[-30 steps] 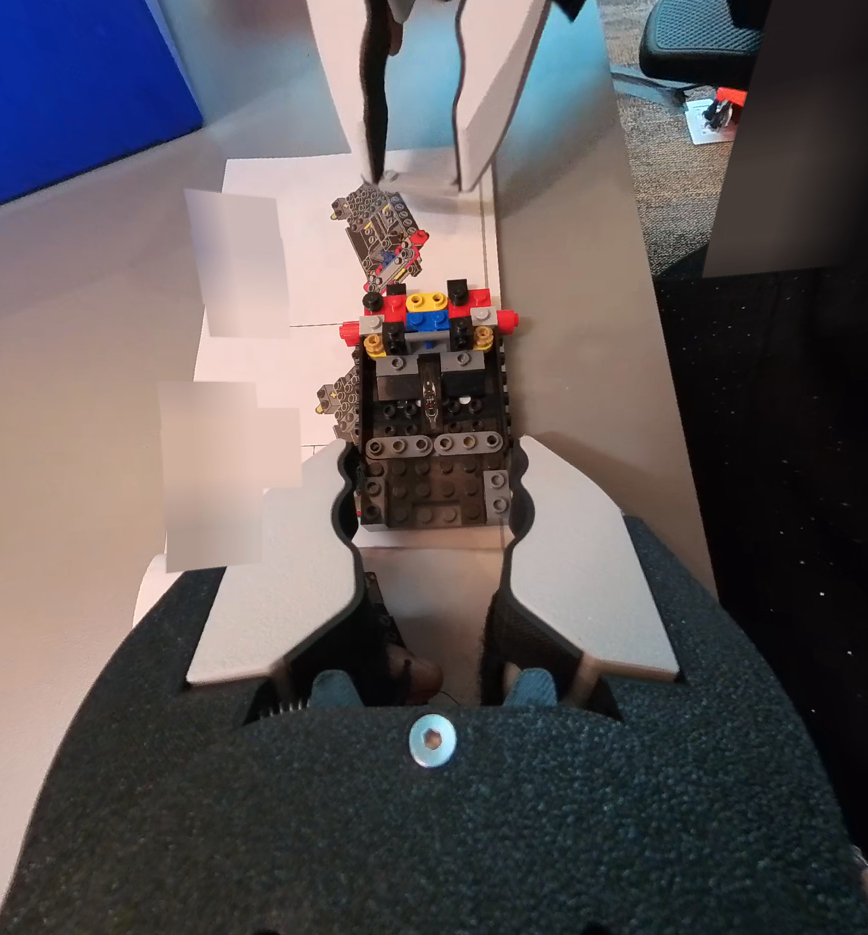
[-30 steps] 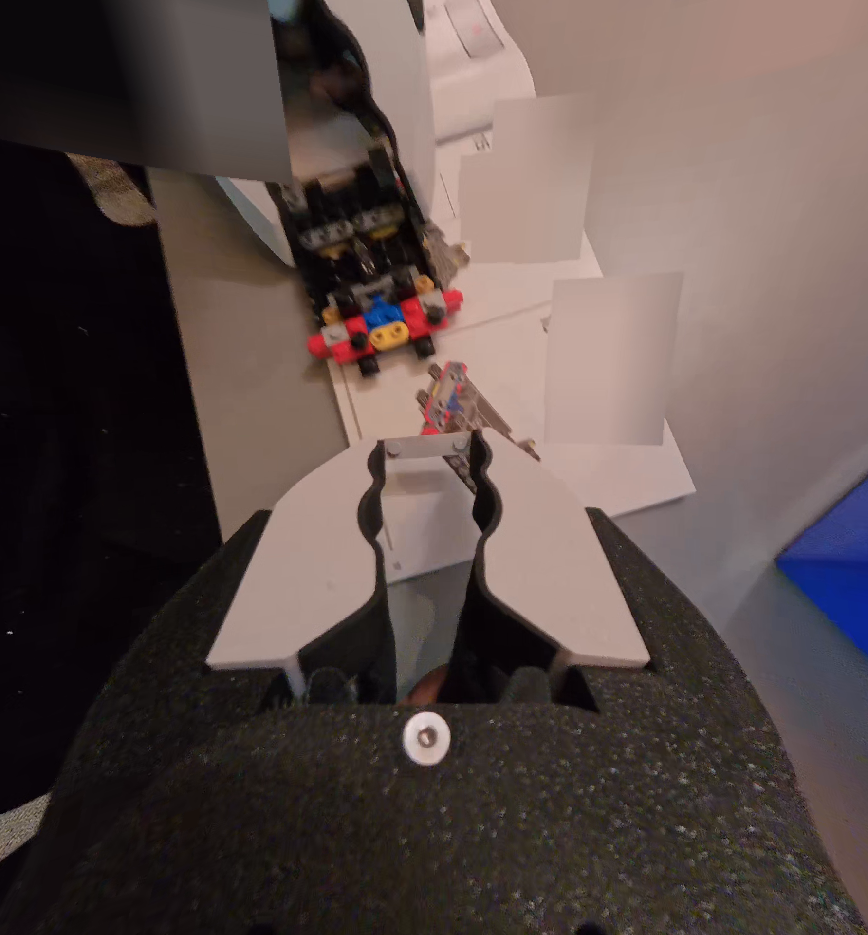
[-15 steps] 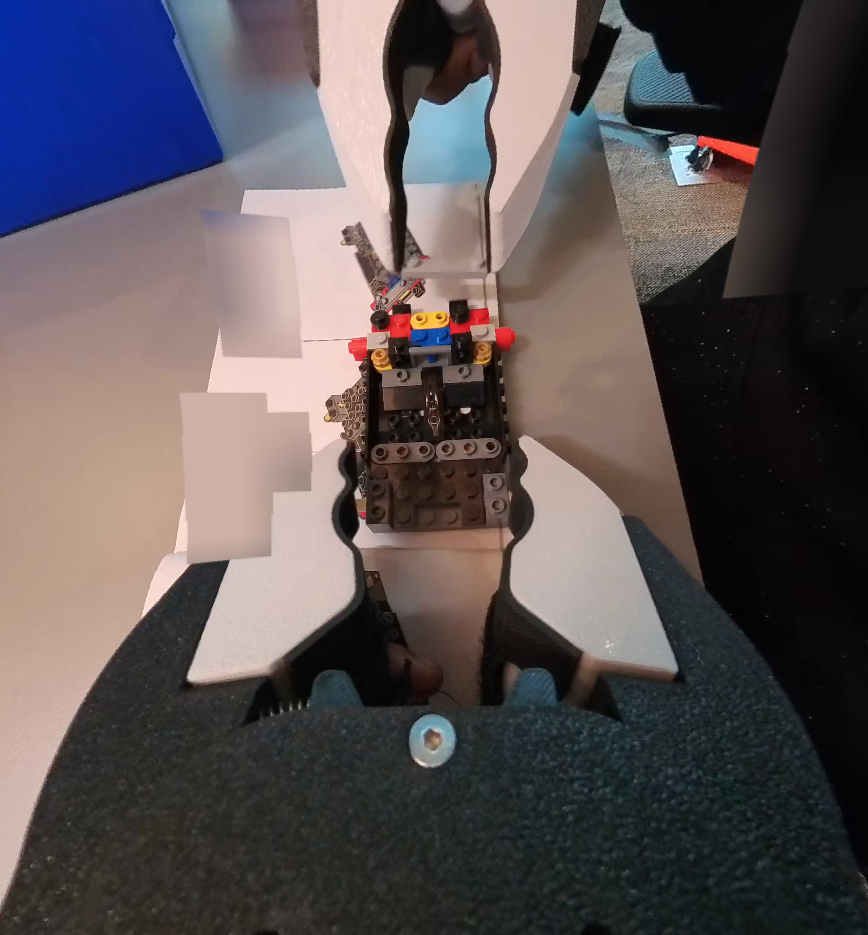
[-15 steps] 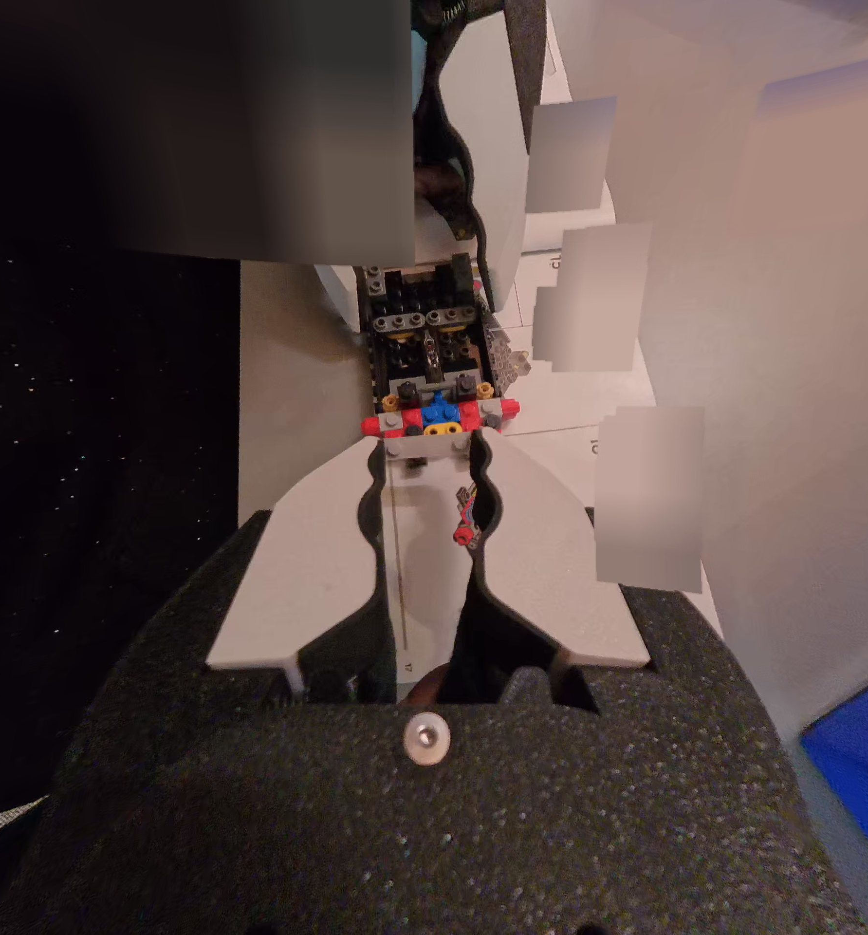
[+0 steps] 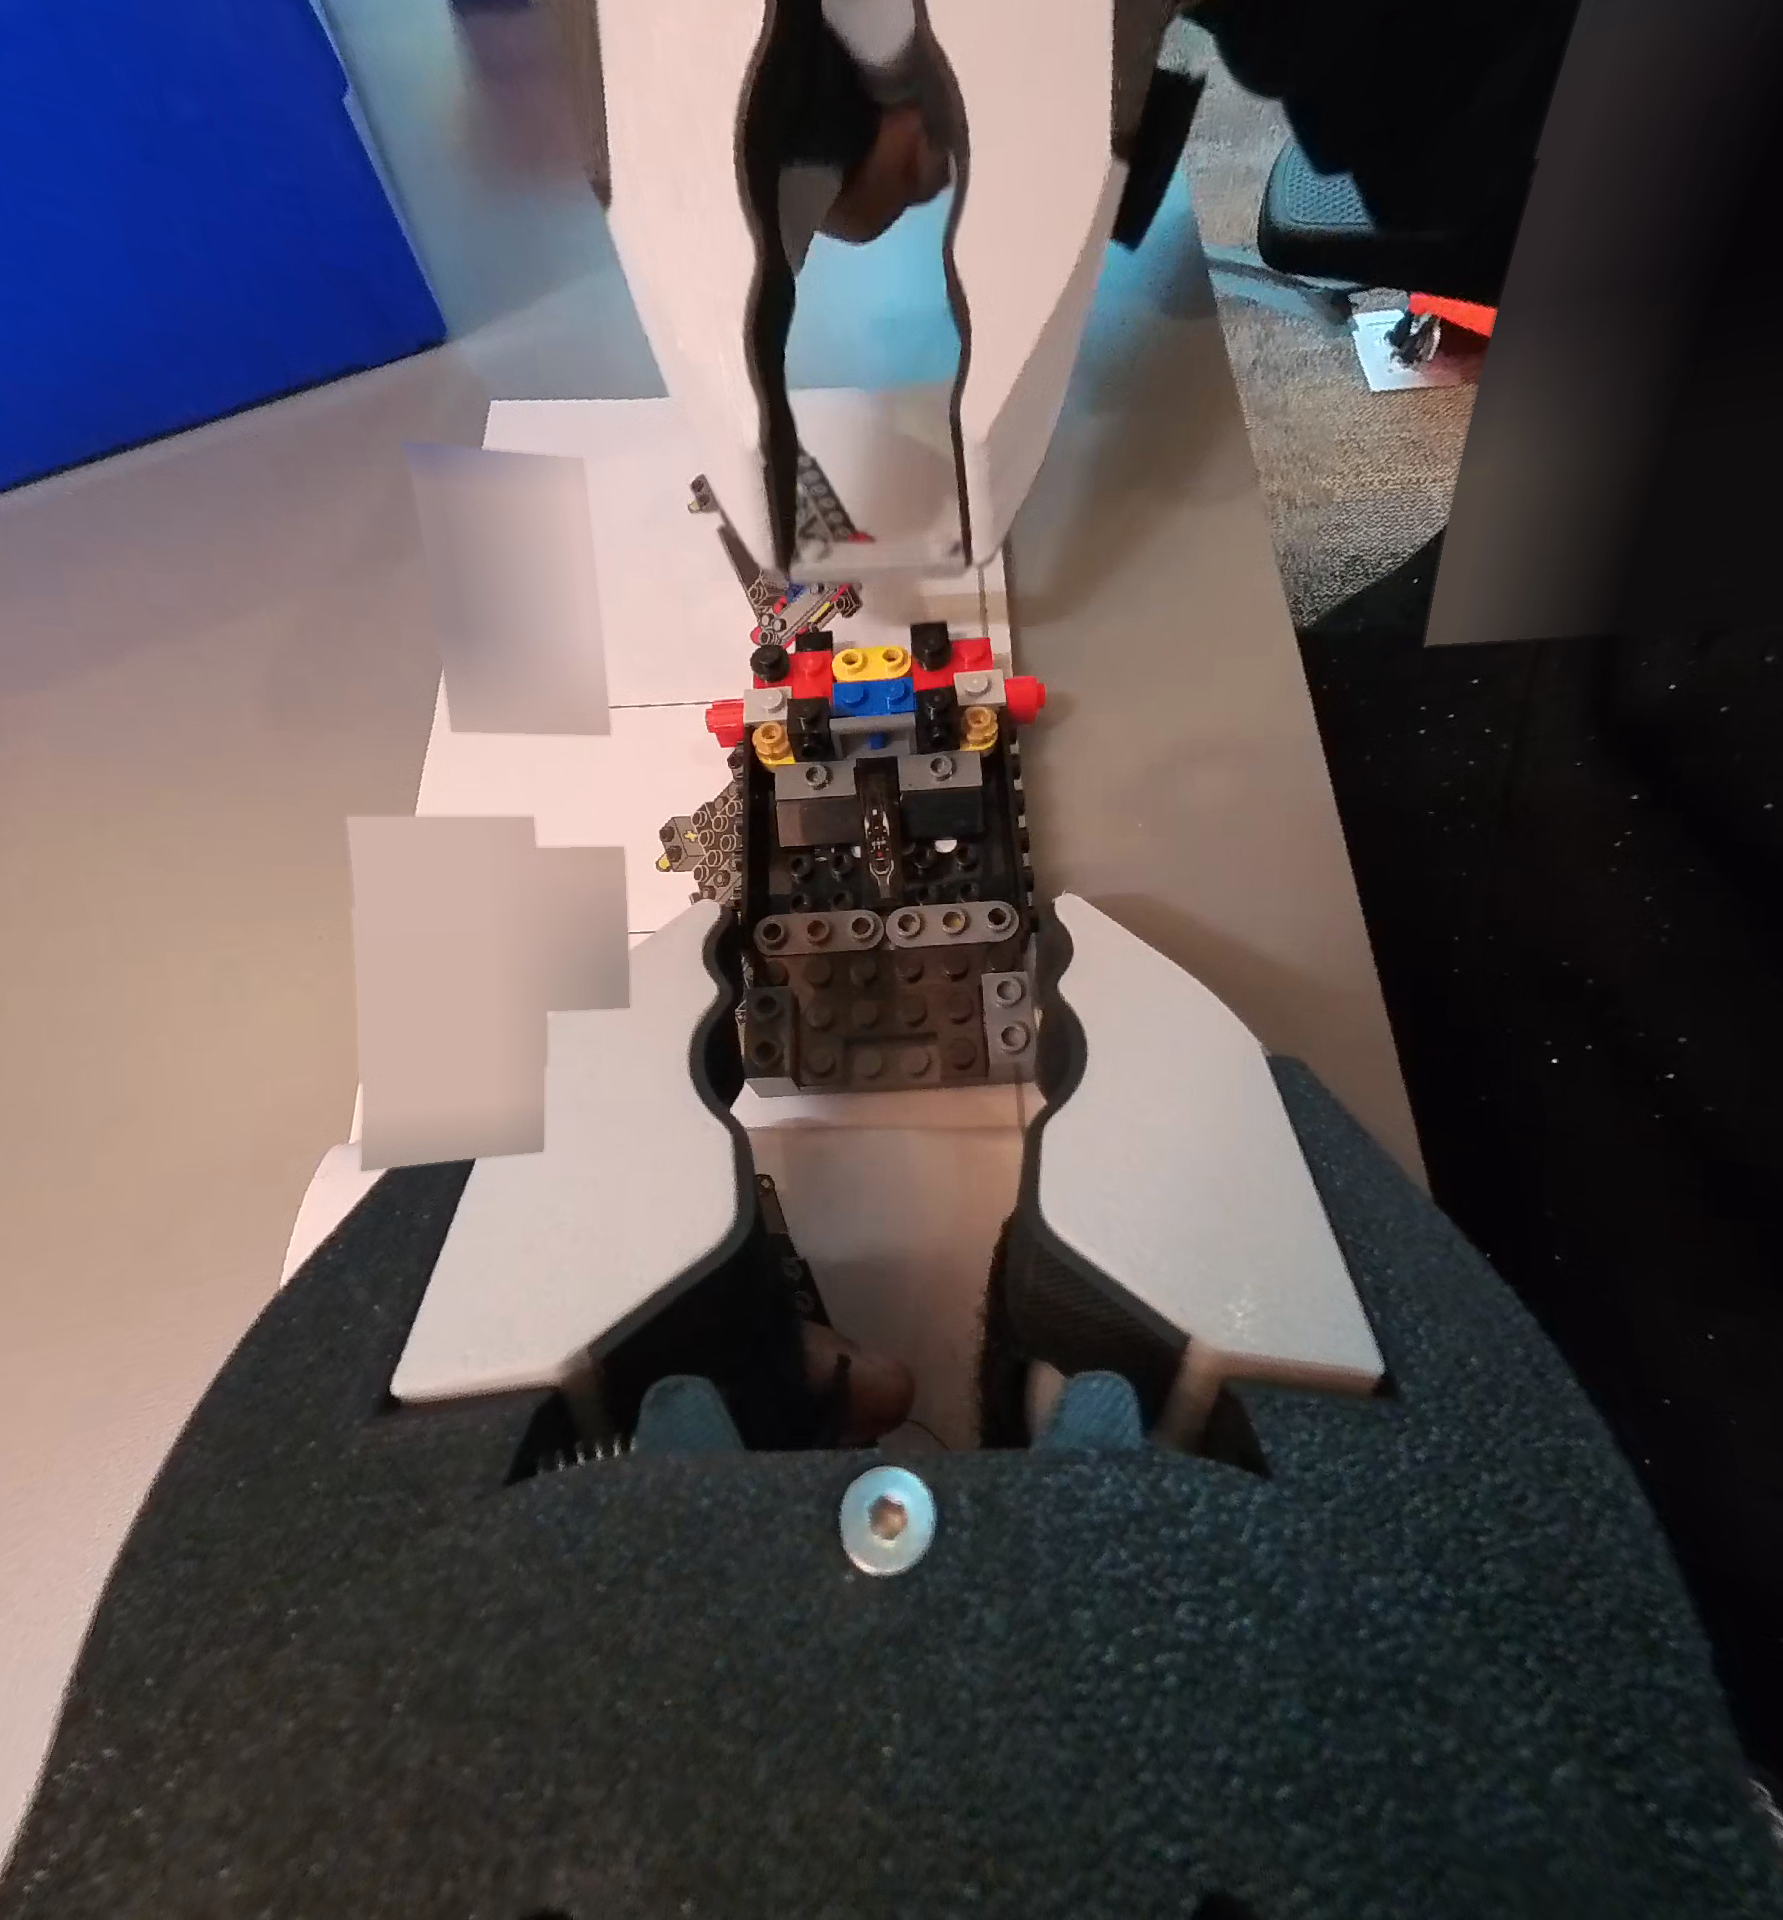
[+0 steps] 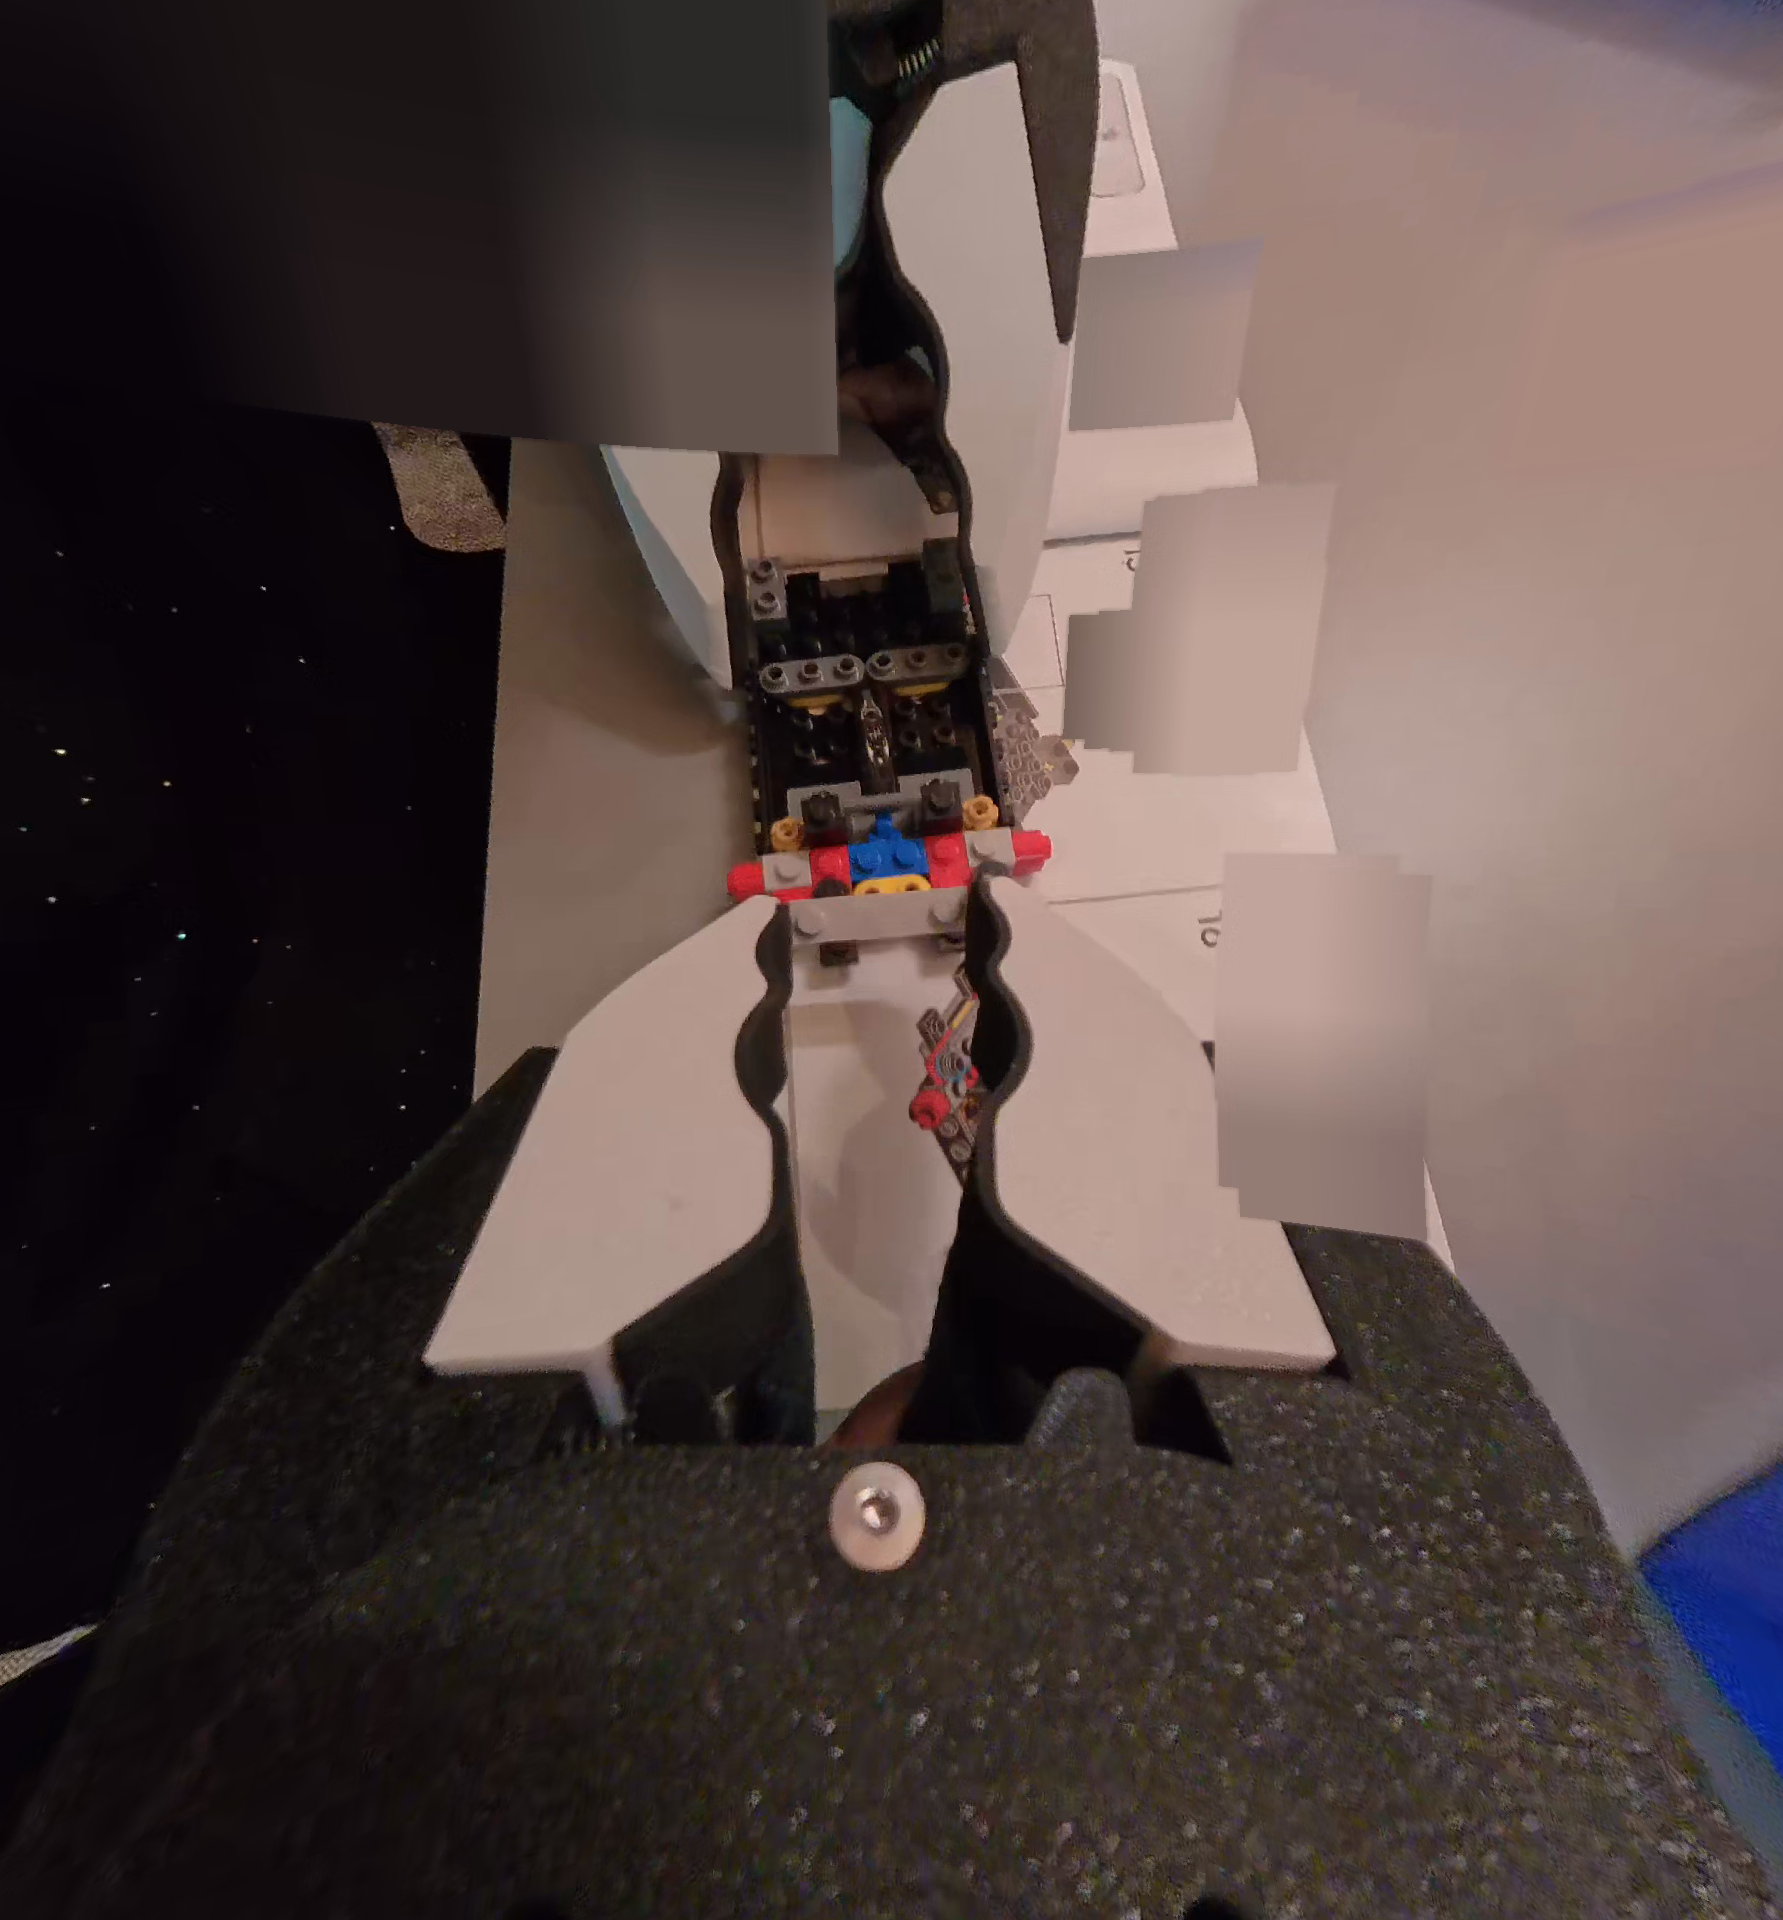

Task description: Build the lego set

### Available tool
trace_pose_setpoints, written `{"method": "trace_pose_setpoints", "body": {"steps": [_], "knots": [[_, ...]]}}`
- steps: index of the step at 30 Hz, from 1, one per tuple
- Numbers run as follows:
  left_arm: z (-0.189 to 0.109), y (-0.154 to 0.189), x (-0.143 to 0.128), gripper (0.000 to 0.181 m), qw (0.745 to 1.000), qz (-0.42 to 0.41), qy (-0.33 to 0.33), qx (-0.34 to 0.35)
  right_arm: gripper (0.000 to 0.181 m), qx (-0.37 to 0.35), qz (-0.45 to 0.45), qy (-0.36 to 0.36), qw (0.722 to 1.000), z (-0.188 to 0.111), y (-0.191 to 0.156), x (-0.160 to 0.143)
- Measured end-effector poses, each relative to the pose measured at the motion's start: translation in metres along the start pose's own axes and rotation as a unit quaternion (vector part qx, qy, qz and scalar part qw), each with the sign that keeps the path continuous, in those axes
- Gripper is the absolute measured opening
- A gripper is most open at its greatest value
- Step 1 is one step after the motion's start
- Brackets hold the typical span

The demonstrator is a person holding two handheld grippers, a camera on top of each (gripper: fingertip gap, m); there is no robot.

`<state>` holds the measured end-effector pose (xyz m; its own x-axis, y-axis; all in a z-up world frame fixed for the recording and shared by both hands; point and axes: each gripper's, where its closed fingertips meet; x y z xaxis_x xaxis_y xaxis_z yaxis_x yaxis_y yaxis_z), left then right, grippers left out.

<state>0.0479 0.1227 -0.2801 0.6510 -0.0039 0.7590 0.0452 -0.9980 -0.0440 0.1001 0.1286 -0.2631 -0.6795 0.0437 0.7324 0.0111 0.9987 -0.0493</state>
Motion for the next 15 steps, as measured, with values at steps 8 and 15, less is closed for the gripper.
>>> {"method": "trace_pose_setpoints", "body": {"steps": [8,15], "knots": [[0.000,0.000,0.000,0.054,1.000,0.002,0.000,0.001,0.032,0.012,-0.004,-0.019,1.000,0.010,0.004,0.002],[0.000,0.000,0.000,0.054,1.000,0.003,-0.001,0.001,0.032,0.018,-0.005,-0.032,0.999,0.013,0.005,0.000]]}}
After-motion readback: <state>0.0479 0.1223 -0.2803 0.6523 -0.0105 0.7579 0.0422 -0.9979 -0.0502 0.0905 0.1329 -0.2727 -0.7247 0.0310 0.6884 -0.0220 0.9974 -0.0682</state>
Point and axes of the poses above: each gripper's, where its closed fingertips meet, z out along the fingers, x out of its top, y = z × x across the jaws, and after that the axes turned 3 degrees about -y, right-handed
